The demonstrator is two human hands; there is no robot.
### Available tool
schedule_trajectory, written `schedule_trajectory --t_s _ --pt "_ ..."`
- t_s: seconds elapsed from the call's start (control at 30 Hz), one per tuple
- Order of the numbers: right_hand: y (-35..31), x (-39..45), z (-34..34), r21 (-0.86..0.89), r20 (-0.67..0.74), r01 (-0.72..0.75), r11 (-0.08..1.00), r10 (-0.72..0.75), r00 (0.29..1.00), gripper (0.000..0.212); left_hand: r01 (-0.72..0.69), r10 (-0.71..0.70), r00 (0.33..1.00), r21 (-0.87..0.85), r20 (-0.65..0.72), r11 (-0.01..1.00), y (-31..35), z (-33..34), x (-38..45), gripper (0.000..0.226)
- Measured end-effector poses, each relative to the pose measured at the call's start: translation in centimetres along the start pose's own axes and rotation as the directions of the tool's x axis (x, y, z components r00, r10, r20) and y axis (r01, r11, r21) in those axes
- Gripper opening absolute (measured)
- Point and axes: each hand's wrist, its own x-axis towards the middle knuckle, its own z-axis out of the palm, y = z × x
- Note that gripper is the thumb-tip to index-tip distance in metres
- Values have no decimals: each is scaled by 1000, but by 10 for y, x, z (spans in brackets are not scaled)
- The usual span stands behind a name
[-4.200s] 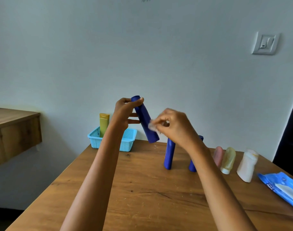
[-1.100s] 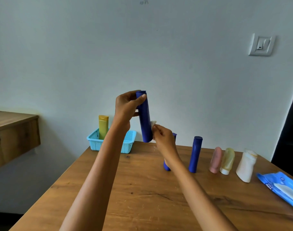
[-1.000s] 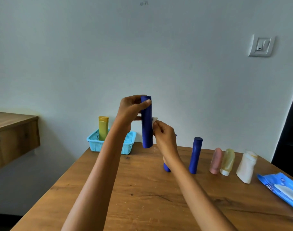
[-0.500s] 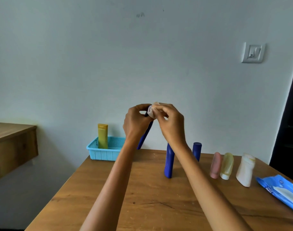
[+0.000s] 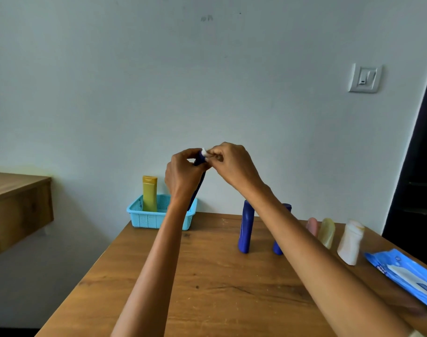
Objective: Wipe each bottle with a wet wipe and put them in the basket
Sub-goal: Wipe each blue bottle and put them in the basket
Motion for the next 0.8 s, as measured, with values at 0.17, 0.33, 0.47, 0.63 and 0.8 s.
schedule_trajectory --t_s 0.17,0.33,0.47,0.63,0.8 --pt "-3 14 -16 130 -22 -53 990 56 998 23 -8 8 1000 0 -8 1000 -1 -1 2 29" --pt "-13 24 -6 255 35 -177 951 174 984 47 -39 40 999 27 -12 999 5 2 -2 23" --pt "-15 9 6 72 23 -18 997 17 1000 26 -19 19 999 15 -51 1000 2 0 -2 16" --pt "-11 13 -14 64 85 -98 993 93 992 17 -26 28 998 39 -49 999 -5 0 0 28" --pt "-8 11 -7 317 -48 -186 930 211 976 27 37 -36 999 -163 12 986 -5 -5 9 32"
